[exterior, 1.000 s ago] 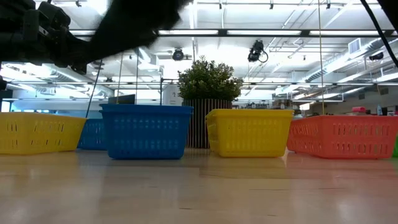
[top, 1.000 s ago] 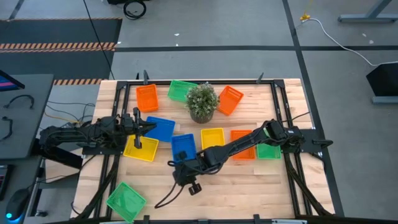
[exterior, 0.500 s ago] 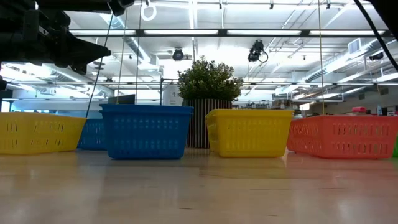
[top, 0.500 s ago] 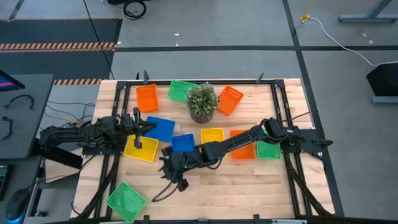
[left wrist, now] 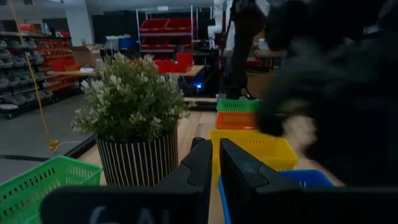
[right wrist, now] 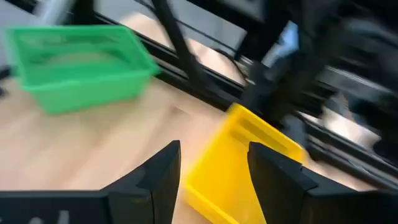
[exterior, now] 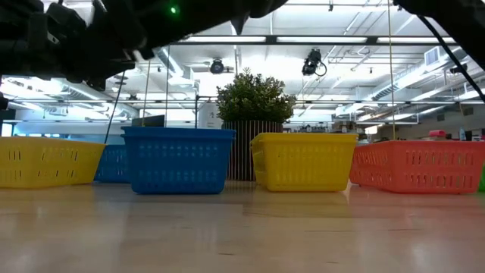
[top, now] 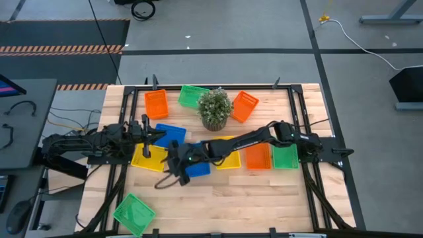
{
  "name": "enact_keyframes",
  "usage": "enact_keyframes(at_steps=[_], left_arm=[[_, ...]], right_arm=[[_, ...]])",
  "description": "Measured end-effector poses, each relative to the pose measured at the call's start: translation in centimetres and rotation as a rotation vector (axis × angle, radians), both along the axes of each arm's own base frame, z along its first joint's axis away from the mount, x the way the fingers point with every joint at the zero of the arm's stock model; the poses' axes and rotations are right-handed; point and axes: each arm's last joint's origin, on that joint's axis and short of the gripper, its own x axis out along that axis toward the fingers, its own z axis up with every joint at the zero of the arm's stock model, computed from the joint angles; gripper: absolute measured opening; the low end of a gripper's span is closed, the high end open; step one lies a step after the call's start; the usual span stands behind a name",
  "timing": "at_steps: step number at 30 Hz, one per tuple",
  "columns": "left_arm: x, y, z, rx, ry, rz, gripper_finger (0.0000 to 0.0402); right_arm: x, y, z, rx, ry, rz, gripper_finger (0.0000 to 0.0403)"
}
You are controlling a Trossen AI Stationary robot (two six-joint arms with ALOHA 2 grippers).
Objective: Stack baskets by color
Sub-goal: Stack the left yellow bin on top of the right yellow bin
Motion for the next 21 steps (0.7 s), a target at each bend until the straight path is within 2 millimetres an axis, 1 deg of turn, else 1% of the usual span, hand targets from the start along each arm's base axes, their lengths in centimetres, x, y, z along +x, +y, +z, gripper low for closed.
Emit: enact_keyframes(at_steps=[2, 5, 13, 15, 17, 20, 21], left_arm=[[0.0, 0.0, 0.1, 0.0, -0.008, 0.0, 0.0034], [0.0, 0.0, 0.0, 0.0, -0.006, 0.0, 0.0032], [0.0, 0.0, 0.1, 0.0, -0.006, 0.0, 0.004], [0.0, 0.0, 0.0, 0.0, -0.005, 0.0, 0.004], [0.0, 0.0, 0.0, 0.0, -0.005, 0.001, 0.0037], [0.0, 0.0, 0.0, 0.0, -0.005, 0.0, 0.0034], [0.0, 0.0, 0.0, 0.0, -0.005, 0.0, 0.0033]], right_arm=[[-0.3, -1.1, 0.3, -0.006, 0.042, -0.053, 0.019], [-0.5, -2.3, 0.3, -0.01, 0.093, -0.081, 0.0188], [-1.3, -3.7, -0.8, -0.034, 0.246, -0.09, 0.0188], [-1.3, -3.7, -0.9, -0.01, 0.253, -0.05, 0.0188], [-1.1, -3.2, -0.8, 0.037, 0.229, 0.032, 0.0188], [-0.8, -1.6, -0.6, 0.07, 0.166, 0.104, 0.0188], [-0.4, -0.9, -0.9, 0.072, 0.122, 0.119, 0.0187]])
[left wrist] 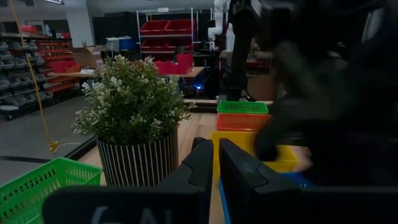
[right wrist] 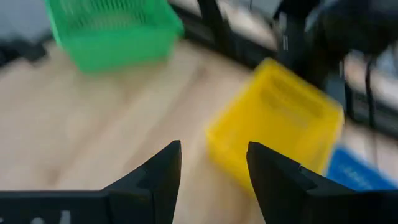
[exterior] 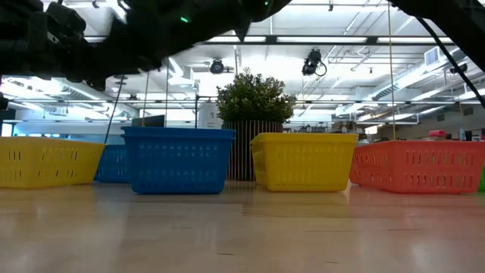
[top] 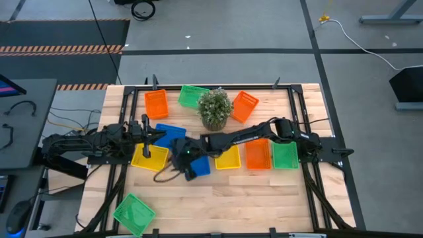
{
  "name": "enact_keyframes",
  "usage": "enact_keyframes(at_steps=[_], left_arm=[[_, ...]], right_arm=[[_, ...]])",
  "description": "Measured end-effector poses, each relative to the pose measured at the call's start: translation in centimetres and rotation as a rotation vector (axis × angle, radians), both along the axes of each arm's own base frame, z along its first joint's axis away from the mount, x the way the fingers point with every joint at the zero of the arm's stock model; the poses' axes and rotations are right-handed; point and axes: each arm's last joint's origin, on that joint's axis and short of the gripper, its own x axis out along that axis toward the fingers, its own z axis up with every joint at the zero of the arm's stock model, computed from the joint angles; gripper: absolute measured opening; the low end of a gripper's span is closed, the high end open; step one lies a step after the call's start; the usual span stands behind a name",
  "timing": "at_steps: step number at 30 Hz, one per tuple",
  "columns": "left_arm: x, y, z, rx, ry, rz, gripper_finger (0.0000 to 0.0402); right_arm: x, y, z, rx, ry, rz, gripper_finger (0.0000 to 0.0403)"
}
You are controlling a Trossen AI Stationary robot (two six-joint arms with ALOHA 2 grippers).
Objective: Stack baskets by color
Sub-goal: Stack the left yellow bin on top of the right yellow bin
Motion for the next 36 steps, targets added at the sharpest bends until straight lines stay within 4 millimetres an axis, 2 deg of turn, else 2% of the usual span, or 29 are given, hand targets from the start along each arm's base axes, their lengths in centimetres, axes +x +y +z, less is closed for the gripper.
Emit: enact_keyframes(at_steps=[4, 9, 13, 18, 26, 36], left_arm=[[0.0, 0.0, 0.0, 0.0, 0.003, 0.0, 0.0034], [0.1, 0.0, -0.1, 0.0, 0.008, -0.001, 0.004], [0.1, 0.0, -0.1, -0.001, 0.016, 0.0, 0.0038], [0.1, 0.0, -0.1, -0.001, 0.011, 0.0, 0.0033], [0.1, 0.0, -0.1, 0.0, 0.012, 0.0, 0.004], [0.1, 0.0, -0.1, 0.0, 0.011, 0.0, 0.0032]], right_arm=[[1.1, 2.7, -1.3, 0.018, -0.148, 0.039, 0.0186], [2.3, 3.8, -3.3, -0.021, -0.167, -0.015, 0.019], [3.3, 3.7, -3.9, -0.03, -0.164, -0.033, 0.0203], [4.1, 3.2, -6.6, -0.072, -0.083, -0.066, 0.0221], [4.3, 2.2, -8.6, -0.152, 0.007, -0.078, 0.0216], [4.2, 2.4, -7.4, -0.217, -0.028, -0.185, 0.0202]])
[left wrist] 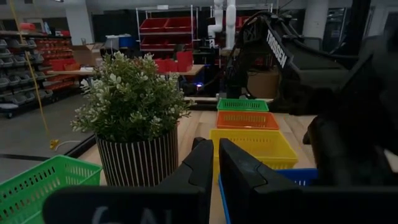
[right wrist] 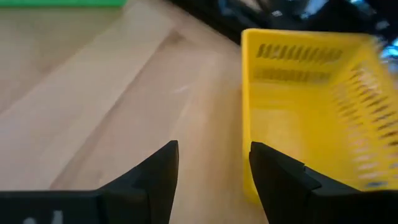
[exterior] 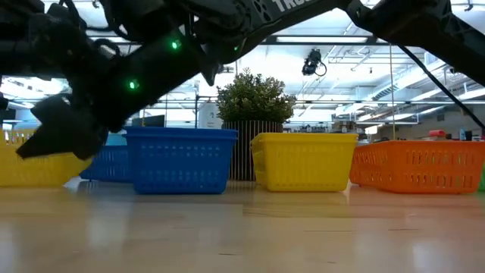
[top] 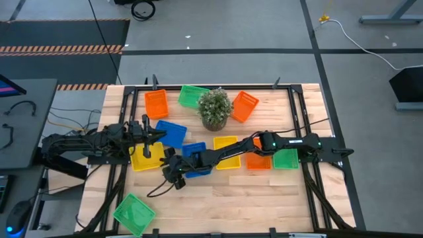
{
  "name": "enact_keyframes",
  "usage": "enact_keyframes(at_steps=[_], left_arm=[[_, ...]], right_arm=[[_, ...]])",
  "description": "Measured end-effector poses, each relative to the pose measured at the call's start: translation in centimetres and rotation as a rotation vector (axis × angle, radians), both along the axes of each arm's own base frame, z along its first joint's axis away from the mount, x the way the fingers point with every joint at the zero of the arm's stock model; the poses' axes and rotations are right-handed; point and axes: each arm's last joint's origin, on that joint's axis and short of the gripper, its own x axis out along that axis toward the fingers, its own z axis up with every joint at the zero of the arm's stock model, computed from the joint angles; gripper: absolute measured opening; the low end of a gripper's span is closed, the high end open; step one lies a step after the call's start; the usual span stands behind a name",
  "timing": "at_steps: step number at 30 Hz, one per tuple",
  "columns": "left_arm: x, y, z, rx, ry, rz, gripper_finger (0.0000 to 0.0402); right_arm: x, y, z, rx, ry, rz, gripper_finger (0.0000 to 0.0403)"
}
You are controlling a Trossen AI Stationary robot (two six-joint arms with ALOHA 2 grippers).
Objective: Stack baskets by color
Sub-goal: Stack the left yellow bin on top of the right yellow bin
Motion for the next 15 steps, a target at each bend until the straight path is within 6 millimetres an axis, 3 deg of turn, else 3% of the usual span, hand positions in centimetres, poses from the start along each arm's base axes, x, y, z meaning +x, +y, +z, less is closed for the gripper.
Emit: enact_keyframes(at_steps=[6, 11, 15], left_arm=[[0.0, 0.0, 0.0, 0.0, -0.001, 0.0, 0.0038], [0.0, 0.0, 0.0, 0.0, 0.0, 0.0, 0.004], [0.0, 0.0, 0.0, 0.0, 0.0, 0.0, 0.0035]], right_arm=[[0.1, -0.9, 0.4, 0.0, -0.012, -0.088, 0.0198], [0.2, -1.9, 0.3, 0.071, 0.01, -0.023, 0.0188], [0.2, -1.8, 0.2, 0.026, 0.021, 0.068, 0.0178]])
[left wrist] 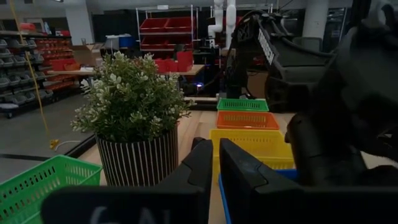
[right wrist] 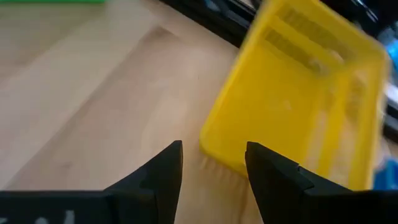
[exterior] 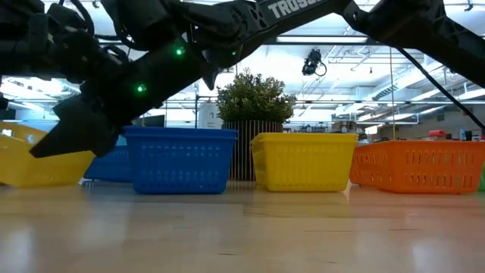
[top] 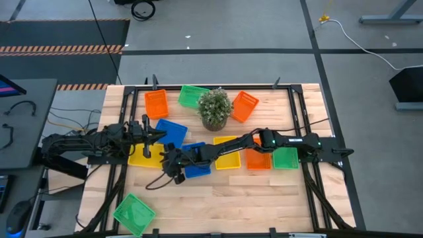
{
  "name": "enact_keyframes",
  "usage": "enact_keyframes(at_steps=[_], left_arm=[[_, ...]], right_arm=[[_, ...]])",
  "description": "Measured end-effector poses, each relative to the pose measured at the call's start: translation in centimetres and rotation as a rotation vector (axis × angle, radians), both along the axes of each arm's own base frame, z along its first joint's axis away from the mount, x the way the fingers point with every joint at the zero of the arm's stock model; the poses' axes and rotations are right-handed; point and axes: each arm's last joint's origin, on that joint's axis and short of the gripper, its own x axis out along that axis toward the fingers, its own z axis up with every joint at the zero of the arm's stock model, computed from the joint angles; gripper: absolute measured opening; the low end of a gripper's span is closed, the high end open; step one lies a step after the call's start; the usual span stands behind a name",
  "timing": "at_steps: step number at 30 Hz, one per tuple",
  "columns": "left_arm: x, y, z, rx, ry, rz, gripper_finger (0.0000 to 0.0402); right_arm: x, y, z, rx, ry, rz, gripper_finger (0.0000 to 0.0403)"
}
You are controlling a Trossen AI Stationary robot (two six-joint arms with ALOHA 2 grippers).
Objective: Stack baskets by color
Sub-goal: Stack the left yellow bin on top of the right yellow bin
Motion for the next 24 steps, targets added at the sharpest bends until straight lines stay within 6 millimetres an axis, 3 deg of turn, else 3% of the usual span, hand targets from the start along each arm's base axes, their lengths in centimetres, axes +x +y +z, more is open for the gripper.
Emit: enact_keyframes(at_steps=[11, 19, 24], left_arm=[[0.0, 0.0, 0.0, 0.0, 0.0, 0.0, 0.004], [0.0, 0.0, 0.0, 0.0, 0.0, 0.0, 0.0034], [0.0, 0.0, 0.0, 0.0, 0.002, 0.0, 0.0035]], right_arm=[[-0.7, 4.3, 0.0, -0.155, -0.027, 0.222, 0.0165], [-1.1, 6.1, 1.5, -0.191, -0.072, 0.14, 0.0165], [-1.8, 6.0, 1.3, -0.101, 0.045, 0.096, 0.0164]])
